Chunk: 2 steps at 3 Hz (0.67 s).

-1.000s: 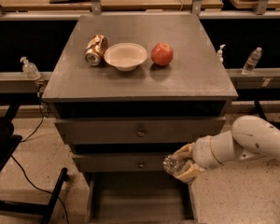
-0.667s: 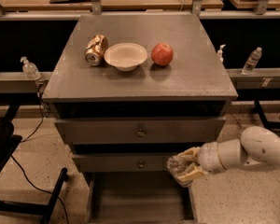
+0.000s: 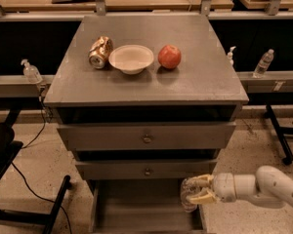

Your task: Place water bottle into bottom drawer

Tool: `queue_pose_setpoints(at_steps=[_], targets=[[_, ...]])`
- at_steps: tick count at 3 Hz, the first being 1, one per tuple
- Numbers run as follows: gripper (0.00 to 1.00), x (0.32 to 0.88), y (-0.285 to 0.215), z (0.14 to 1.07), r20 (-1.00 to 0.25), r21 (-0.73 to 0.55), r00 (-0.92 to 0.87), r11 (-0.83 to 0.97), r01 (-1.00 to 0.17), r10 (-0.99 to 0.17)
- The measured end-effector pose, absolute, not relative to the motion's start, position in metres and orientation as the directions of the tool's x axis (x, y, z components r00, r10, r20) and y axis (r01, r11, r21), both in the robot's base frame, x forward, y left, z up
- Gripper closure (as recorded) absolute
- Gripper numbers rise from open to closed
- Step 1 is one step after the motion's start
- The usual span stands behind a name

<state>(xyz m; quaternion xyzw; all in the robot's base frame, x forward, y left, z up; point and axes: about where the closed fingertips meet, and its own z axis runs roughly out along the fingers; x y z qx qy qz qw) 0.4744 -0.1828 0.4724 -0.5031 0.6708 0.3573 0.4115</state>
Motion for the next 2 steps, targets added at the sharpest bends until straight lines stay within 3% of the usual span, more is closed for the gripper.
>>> queue_pose_setpoints(at_steps=[1, 2], targets=[[1.00, 0.460, -0.158, 0.376, -0.935, 0.218, -0.268, 0.219, -0.951, -0.235], [1.00, 0.450, -0.095, 0.305, -0.924, 0.271, -0.299, 0.141, -0.952, -0.238]])
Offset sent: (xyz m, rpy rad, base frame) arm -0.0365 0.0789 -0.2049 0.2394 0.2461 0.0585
